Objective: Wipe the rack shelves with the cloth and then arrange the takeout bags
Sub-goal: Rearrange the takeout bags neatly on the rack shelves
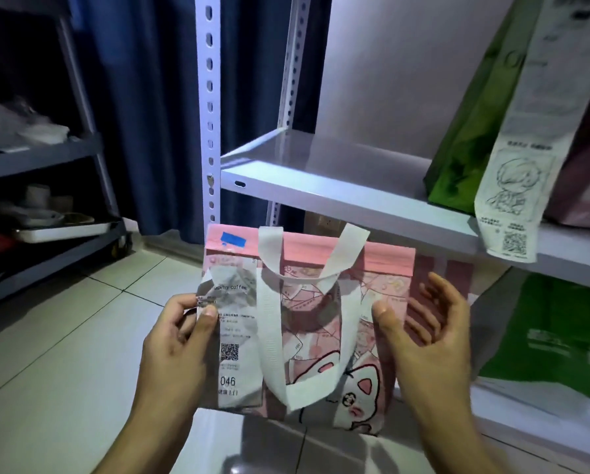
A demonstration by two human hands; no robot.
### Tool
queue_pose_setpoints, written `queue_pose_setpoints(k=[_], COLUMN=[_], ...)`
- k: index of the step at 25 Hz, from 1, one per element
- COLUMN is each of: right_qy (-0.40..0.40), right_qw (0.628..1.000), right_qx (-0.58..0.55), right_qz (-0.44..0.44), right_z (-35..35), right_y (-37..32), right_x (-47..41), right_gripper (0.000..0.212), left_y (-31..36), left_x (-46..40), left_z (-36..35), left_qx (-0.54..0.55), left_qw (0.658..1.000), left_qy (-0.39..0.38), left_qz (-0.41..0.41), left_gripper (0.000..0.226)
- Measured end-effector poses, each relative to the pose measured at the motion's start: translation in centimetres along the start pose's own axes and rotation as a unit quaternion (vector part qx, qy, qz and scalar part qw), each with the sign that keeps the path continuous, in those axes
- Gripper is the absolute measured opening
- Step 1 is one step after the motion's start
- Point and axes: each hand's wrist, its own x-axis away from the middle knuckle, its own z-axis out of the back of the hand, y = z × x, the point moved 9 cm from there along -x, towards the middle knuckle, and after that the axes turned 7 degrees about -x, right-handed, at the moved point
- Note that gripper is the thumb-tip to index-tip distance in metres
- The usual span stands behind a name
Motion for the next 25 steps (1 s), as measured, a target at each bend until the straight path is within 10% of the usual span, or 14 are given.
queue_pose_setpoints(k=[5,17,25], right_qy=[-0.048,0.019,0.087], right_qw=[0.997,0.959,0.97], right_qx=[-0.052,-0.228,-0.127], right_qz=[0.011,0.165,0.189], right_z=[-2.6,-1.8,-2.8], right_y=[-2.9,-20.8,-16.1], right_x=[2.3,-8.0,-12.8], right_gripper=[0.014,0.019,0.014], left_y=[6.1,25.3,17.7], left_x=[-0.5,-8.1,-10.4], left_z=[1.1,-3.6,-5.3], left_qx=[0.049,0.015,-0.176], left_qw=[0.999,0.982,0.969], left_qy=[0.022,0.03,0.104], left_qz=[-0.005,-0.186,-0.14], left_gripper=[0.014,0.014,0.025])
